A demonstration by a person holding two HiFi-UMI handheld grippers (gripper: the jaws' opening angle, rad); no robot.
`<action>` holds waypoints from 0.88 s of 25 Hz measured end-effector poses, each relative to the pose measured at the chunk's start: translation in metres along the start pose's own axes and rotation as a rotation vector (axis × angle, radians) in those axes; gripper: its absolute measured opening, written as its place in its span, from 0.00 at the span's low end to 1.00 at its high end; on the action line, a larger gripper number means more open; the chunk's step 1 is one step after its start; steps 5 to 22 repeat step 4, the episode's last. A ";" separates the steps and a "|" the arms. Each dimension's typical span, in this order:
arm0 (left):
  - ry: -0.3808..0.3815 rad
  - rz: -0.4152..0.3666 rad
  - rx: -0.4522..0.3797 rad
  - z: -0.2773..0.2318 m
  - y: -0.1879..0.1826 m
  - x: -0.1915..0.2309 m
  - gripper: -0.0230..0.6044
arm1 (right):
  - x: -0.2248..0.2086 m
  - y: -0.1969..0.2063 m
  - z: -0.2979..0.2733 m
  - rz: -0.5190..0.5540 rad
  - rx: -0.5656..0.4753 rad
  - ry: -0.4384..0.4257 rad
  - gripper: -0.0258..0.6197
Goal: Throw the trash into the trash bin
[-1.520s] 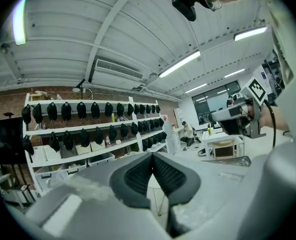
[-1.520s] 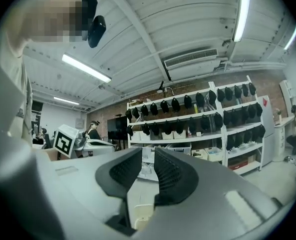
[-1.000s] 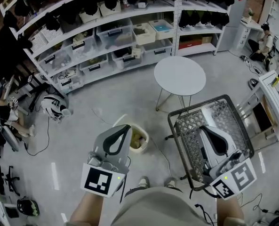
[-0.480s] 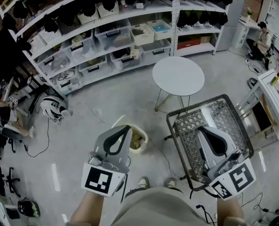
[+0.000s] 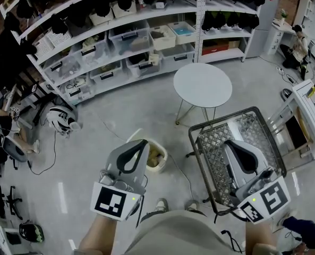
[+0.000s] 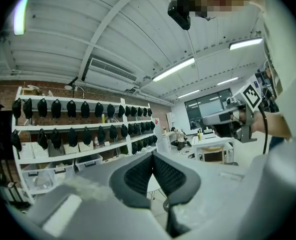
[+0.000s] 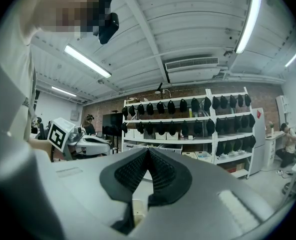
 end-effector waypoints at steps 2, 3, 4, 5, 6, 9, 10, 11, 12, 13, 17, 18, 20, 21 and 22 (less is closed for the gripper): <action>-0.001 -0.004 0.001 0.000 0.000 -0.002 0.04 | -0.001 0.000 0.001 0.001 -0.001 -0.001 0.05; -0.001 -0.004 0.001 -0.001 0.000 -0.004 0.04 | -0.002 0.001 0.002 0.002 -0.001 -0.002 0.05; -0.001 -0.004 0.001 -0.001 0.001 -0.005 0.04 | -0.003 0.001 0.002 0.003 -0.002 -0.003 0.05; -0.001 -0.004 0.001 -0.001 0.001 -0.005 0.04 | -0.003 0.001 0.002 0.003 -0.002 -0.003 0.05; -0.001 -0.004 0.001 -0.001 0.001 -0.005 0.04 | -0.003 0.001 0.002 0.003 -0.002 -0.003 0.05; -0.001 -0.004 0.001 -0.001 0.001 -0.005 0.04 | -0.003 0.001 0.002 0.003 -0.002 -0.003 0.05; -0.001 -0.004 0.001 -0.001 0.001 -0.005 0.04 | -0.003 0.001 0.002 0.003 -0.002 -0.003 0.05; -0.001 -0.004 0.001 -0.001 0.001 -0.005 0.04 | -0.003 0.001 0.002 0.003 -0.002 -0.003 0.05; -0.001 -0.004 0.001 -0.001 0.001 -0.005 0.04 | -0.003 0.001 0.002 0.003 -0.002 -0.003 0.05; -0.001 -0.004 0.001 -0.001 0.001 -0.005 0.04 | -0.003 0.001 0.002 0.003 -0.002 -0.003 0.05; -0.001 -0.004 0.001 -0.001 0.001 -0.005 0.04 | -0.003 0.001 0.002 0.003 -0.002 -0.003 0.05; -0.001 -0.004 0.001 -0.001 0.001 -0.005 0.04 | -0.003 0.001 0.002 0.003 -0.002 -0.003 0.05; -0.001 -0.004 0.001 -0.001 0.001 -0.005 0.04 | -0.003 0.001 0.002 0.003 -0.002 -0.003 0.05; -0.001 -0.004 0.001 -0.001 0.001 -0.005 0.04 | -0.003 0.001 0.002 0.003 -0.002 -0.003 0.05; -0.001 -0.004 0.001 -0.001 0.001 -0.005 0.04 | -0.003 0.001 0.002 0.003 -0.002 -0.003 0.05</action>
Point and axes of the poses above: the fingertips, and each gripper's own axes: z backward along the fingers, x to its left, y out of its underside, the point moved 8 cm from there along z, backward along the fingers, and after that the axes turned 13 degrees about -z, right-handed, at the moved point
